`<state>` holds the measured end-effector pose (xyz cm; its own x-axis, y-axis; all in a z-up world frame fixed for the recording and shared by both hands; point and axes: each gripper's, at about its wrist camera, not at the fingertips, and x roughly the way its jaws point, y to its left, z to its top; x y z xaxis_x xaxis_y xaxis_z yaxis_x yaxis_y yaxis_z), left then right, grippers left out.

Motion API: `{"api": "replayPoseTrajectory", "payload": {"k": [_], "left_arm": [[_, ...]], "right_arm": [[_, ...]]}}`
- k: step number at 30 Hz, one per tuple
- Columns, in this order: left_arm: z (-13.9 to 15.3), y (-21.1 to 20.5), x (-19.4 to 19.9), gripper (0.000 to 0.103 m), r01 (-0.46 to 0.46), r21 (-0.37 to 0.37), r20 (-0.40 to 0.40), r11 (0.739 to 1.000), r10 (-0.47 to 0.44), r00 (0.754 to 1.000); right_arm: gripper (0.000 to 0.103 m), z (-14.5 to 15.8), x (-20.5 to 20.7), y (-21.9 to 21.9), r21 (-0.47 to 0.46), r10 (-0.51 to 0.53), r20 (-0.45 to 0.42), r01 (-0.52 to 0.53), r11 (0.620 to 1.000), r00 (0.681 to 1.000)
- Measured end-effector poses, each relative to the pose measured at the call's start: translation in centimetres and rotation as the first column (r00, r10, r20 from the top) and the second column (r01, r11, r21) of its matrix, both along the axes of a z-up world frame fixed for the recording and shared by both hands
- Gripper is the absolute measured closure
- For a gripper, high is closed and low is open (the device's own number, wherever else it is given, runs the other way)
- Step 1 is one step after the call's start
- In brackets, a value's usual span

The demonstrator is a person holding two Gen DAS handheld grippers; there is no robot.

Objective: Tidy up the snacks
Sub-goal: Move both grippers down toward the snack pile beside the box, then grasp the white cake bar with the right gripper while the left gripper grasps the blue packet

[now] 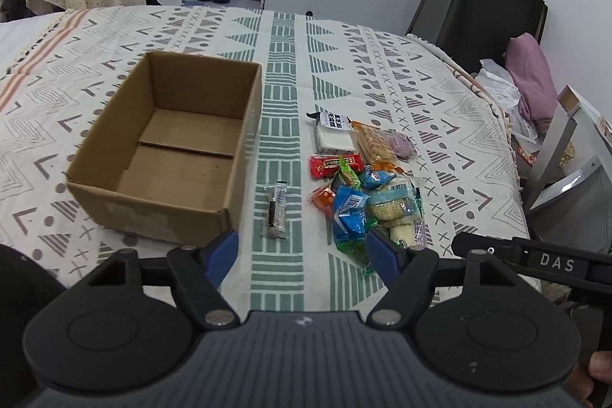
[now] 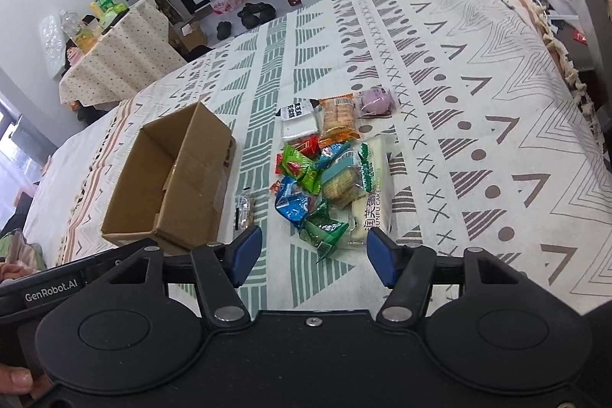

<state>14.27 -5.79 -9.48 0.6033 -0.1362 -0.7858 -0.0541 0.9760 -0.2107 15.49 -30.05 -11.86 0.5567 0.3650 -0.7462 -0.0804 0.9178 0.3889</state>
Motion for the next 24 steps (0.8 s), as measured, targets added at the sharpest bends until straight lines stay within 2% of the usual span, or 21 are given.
{"api": "replayPoseTrajectory", "payload": {"k": [2,8,15,18,24], "left_arm": [[-0.5,-0.3,0.7,0.033,0.0,-0.005,-0.01,1.0,0.0,1.0],[-2.1,-1.4,2.7,0.039,0.007,-0.016,-0.045,1.0,-0.008,0.999],[-3.9,-2.6,5.2,0.043,0.015,-0.034,-0.083,0.999,-0.018,0.996],[-4.9,-3.2,6.3,0.045,0.018,-0.041,-0.102,0.999,-0.022,0.995],[-6.8,-4.0,8.2,0.048,0.026,-0.068,-0.14,0.997,-0.036,0.99]], "right_arm": [[0.045,-0.5,0.6,-0.2,0.001,-0.009,-0.011,0.009,1.0,1.0],[0.056,-2.4,2.5,-1.0,0.01,-0.046,-0.053,0.046,0.999,0.998],[0.059,-4.4,4.3,-1.4,0.028,-0.063,-0.103,0.066,0.997,0.993],[0.064,-5.1,5.0,-1.9,0.037,-0.085,-0.117,0.09,0.995,0.989],[0.065,-6.5,6.3,-1.5,0.035,-0.068,-0.143,0.074,0.997,0.987]]}}
